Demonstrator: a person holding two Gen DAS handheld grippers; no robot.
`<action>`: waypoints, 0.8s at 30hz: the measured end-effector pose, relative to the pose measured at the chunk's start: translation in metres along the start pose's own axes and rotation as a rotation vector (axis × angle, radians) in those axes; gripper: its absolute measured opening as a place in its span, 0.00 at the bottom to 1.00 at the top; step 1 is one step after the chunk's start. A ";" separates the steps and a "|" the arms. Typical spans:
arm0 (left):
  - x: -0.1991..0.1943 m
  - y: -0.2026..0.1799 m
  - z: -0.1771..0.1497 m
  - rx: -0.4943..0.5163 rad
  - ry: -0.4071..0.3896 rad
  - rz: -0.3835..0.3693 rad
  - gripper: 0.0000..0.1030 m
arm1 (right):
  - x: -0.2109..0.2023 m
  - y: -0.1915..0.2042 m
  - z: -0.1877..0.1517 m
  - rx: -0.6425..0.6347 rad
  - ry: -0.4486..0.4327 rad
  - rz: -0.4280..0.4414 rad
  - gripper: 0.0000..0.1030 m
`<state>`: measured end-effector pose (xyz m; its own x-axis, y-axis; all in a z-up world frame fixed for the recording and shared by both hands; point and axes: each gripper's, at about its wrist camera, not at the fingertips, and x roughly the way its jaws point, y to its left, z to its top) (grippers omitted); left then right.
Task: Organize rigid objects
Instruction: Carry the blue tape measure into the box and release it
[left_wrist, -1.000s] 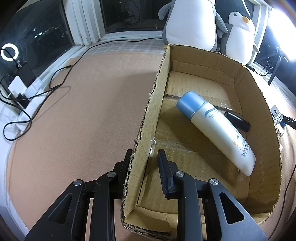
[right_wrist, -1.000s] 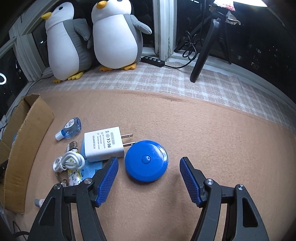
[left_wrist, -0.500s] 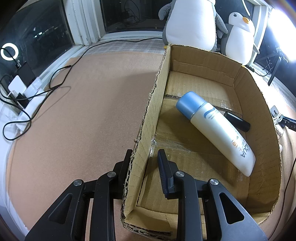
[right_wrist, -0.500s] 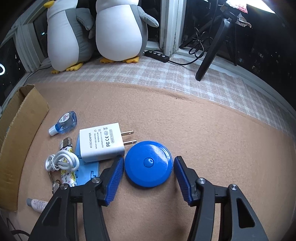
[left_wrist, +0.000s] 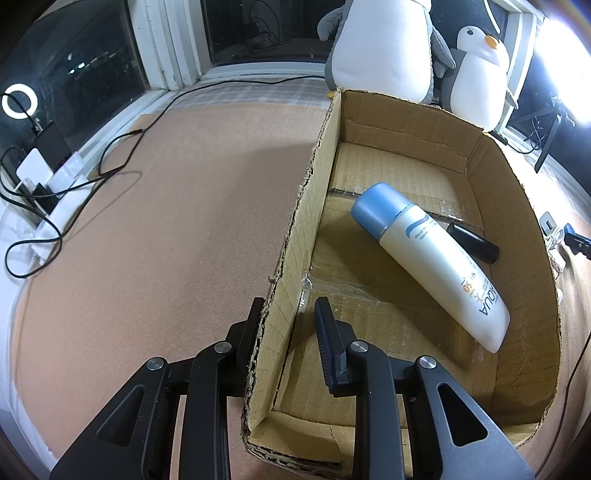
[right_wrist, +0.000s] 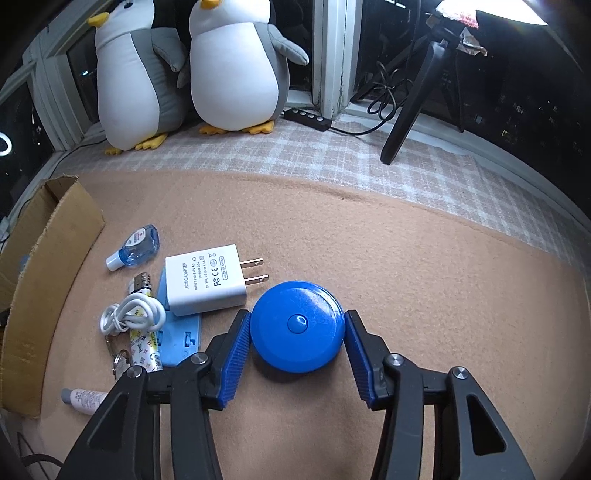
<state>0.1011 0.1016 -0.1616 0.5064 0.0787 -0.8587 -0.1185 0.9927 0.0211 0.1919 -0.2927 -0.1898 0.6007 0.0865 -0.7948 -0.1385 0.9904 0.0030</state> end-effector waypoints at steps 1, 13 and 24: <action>0.000 0.000 0.000 0.000 0.000 0.000 0.24 | -0.004 0.000 0.000 0.002 -0.007 0.002 0.45; 0.001 0.000 -0.001 -0.002 -0.003 -0.004 0.24 | -0.063 0.054 0.013 -0.071 -0.100 0.121 0.45; 0.001 -0.001 -0.001 -0.005 -0.006 -0.006 0.24 | -0.096 0.148 0.014 -0.236 -0.136 0.274 0.45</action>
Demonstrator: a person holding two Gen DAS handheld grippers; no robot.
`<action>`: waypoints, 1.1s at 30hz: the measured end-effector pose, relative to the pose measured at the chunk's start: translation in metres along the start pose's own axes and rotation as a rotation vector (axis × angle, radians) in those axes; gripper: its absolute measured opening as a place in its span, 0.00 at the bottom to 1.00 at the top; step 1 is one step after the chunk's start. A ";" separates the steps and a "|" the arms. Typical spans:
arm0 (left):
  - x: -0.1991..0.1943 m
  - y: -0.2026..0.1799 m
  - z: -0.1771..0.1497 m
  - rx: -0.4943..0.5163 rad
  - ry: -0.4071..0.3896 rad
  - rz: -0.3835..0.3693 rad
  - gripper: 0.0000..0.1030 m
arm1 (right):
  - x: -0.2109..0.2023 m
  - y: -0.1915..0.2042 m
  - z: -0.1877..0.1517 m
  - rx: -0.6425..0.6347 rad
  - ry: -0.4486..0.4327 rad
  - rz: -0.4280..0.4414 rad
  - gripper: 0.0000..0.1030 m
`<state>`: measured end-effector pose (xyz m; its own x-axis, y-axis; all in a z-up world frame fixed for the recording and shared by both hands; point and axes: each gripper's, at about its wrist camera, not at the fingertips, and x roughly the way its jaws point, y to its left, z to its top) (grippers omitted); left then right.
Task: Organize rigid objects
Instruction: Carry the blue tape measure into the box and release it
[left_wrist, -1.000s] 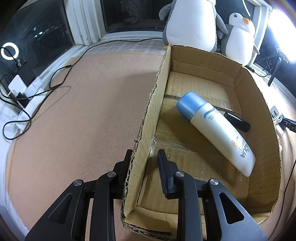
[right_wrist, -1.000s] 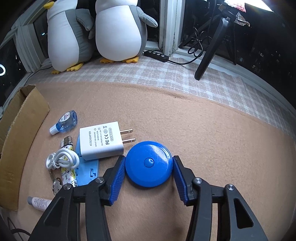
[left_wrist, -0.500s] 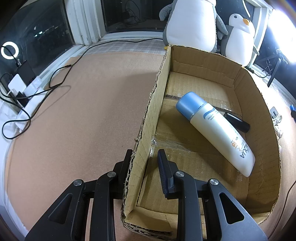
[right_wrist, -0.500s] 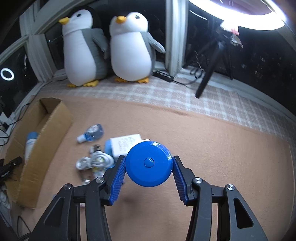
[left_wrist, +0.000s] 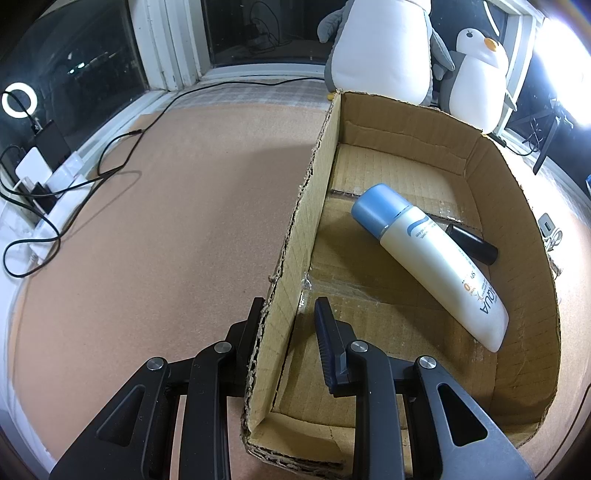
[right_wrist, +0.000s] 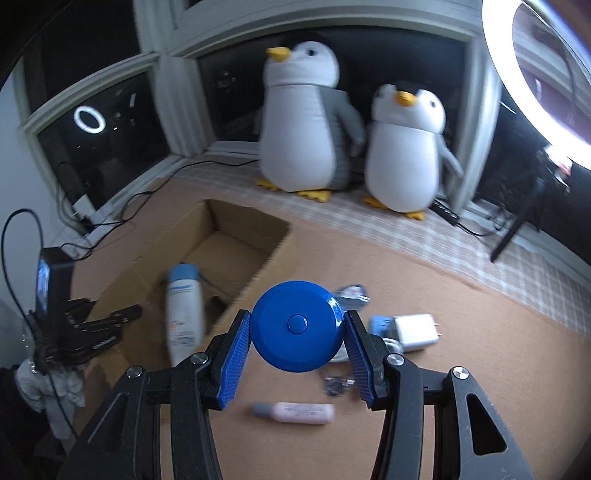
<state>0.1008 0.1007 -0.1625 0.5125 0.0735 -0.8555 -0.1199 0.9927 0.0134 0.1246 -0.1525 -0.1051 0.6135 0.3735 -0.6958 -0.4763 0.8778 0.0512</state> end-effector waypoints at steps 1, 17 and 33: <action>0.000 0.000 0.000 -0.001 0.000 0.000 0.24 | 0.001 0.009 0.000 -0.012 0.001 0.013 0.45; 0.001 0.000 0.001 -0.006 -0.004 -0.007 0.24 | 0.038 0.099 -0.008 -0.172 0.062 0.115 0.45; 0.000 0.000 0.000 -0.008 -0.006 -0.011 0.24 | 0.050 0.123 -0.016 -0.213 0.080 0.137 0.58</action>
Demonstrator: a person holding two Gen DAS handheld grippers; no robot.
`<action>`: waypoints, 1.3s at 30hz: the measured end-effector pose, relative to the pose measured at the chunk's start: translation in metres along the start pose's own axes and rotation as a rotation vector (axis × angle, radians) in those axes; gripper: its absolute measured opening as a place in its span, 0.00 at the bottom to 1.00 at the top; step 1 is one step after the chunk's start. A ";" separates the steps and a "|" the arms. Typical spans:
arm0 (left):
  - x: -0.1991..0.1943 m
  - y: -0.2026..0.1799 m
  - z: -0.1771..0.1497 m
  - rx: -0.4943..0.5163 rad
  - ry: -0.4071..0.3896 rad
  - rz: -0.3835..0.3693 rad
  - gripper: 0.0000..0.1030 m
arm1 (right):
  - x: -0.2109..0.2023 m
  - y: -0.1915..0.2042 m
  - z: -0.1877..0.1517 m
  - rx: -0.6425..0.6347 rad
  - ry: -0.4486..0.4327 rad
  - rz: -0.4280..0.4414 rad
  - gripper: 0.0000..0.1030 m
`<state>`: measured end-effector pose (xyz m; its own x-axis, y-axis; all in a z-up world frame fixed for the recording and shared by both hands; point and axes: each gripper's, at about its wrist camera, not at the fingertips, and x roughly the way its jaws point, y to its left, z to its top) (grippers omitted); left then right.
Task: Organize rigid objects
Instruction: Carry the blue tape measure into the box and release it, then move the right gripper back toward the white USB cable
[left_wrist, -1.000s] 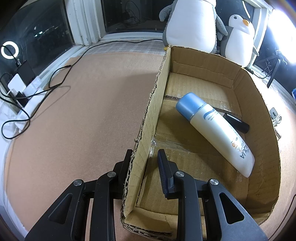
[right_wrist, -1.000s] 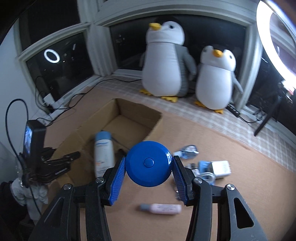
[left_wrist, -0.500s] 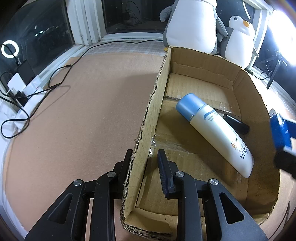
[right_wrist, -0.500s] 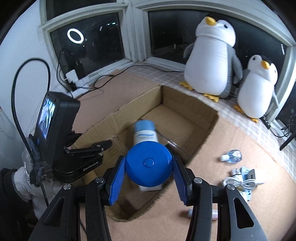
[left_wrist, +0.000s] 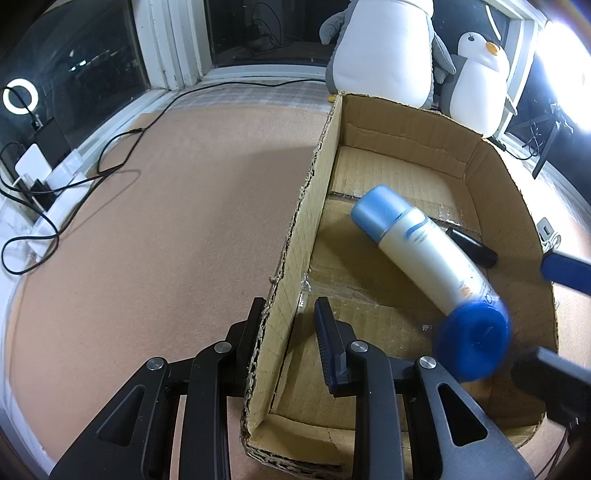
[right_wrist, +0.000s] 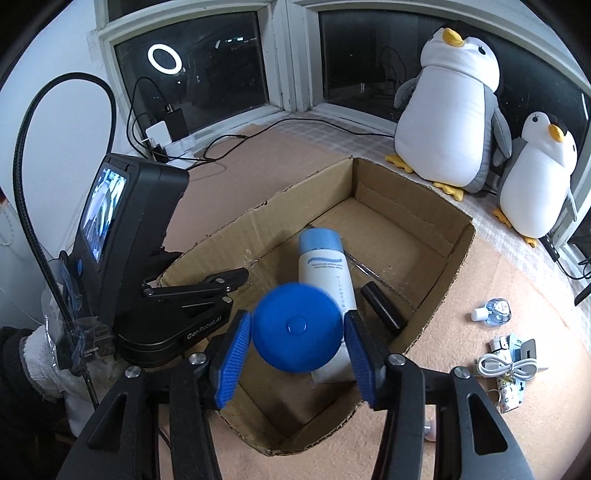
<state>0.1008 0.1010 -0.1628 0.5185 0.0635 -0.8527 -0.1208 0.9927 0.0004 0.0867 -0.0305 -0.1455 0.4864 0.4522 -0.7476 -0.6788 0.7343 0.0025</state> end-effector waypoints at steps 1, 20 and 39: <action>0.000 0.001 0.000 0.000 -0.001 0.000 0.24 | -0.001 0.000 0.000 0.000 -0.008 -0.003 0.61; 0.001 0.001 0.000 -0.001 -0.001 -0.002 0.24 | -0.034 -0.058 -0.010 0.162 -0.053 -0.031 0.63; 0.001 0.002 0.000 0.000 -0.002 -0.001 0.24 | -0.053 -0.193 -0.059 0.504 -0.015 -0.197 0.63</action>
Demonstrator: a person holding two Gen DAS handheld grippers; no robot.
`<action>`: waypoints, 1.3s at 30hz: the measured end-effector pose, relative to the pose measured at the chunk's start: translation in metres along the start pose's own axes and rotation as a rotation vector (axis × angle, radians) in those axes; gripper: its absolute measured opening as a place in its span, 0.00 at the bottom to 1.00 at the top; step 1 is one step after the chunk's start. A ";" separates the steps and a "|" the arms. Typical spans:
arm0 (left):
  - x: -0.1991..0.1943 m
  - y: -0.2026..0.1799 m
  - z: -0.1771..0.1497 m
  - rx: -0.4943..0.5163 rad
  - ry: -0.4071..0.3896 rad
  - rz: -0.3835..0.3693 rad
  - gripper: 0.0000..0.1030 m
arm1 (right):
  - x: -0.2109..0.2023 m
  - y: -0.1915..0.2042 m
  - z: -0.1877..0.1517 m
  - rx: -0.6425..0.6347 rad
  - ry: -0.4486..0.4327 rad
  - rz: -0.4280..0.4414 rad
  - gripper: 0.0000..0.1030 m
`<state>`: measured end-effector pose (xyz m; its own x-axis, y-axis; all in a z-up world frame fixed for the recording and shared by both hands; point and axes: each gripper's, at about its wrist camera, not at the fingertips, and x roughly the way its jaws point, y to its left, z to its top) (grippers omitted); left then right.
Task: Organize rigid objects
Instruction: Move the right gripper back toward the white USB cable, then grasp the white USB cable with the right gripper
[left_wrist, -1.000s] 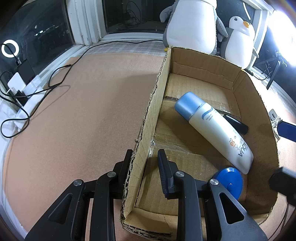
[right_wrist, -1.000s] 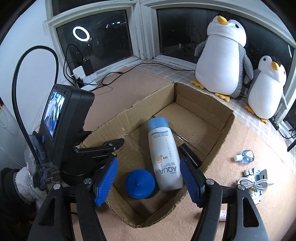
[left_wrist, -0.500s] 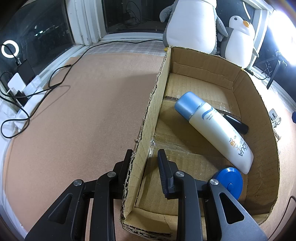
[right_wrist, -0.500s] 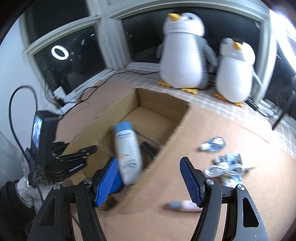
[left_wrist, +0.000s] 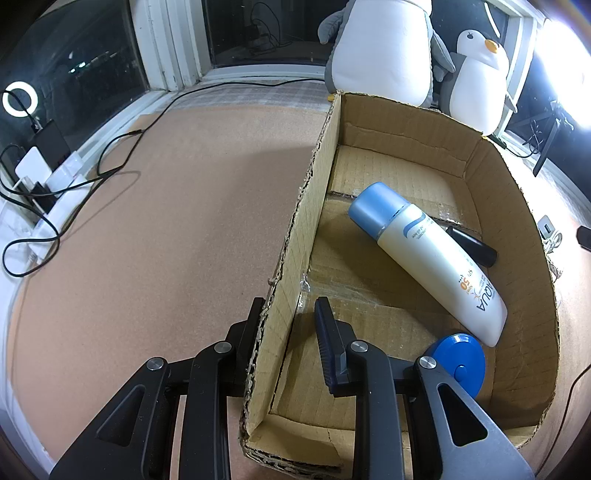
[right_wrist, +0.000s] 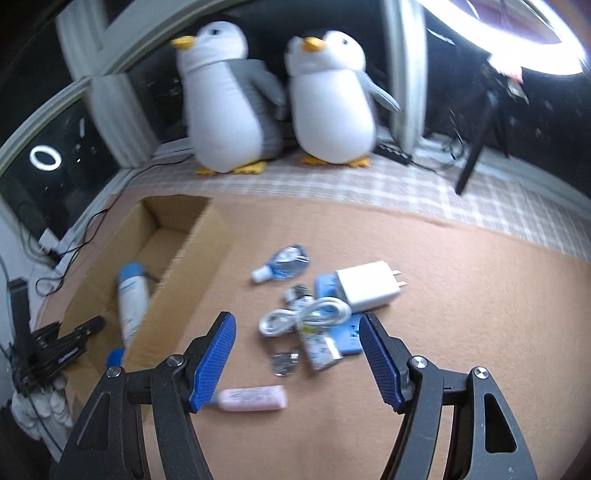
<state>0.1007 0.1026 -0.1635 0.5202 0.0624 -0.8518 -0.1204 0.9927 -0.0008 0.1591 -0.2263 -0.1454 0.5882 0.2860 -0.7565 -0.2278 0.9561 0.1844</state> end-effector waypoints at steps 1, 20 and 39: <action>0.000 0.000 0.000 0.000 0.000 0.000 0.24 | 0.003 -0.005 0.001 0.018 0.009 0.008 0.63; 0.000 -0.001 0.000 -0.001 -0.001 0.000 0.24 | 0.049 -0.027 0.013 0.216 0.126 0.118 0.60; 0.001 0.000 0.001 0.001 0.000 0.001 0.24 | 0.055 -0.031 0.014 0.262 0.128 0.150 0.27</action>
<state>0.1025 0.1029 -0.1636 0.5199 0.0630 -0.8519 -0.1200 0.9928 0.0001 0.2095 -0.2391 -0.1836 0.4575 0.4303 -0.7782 -0.0872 0.8926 0.4424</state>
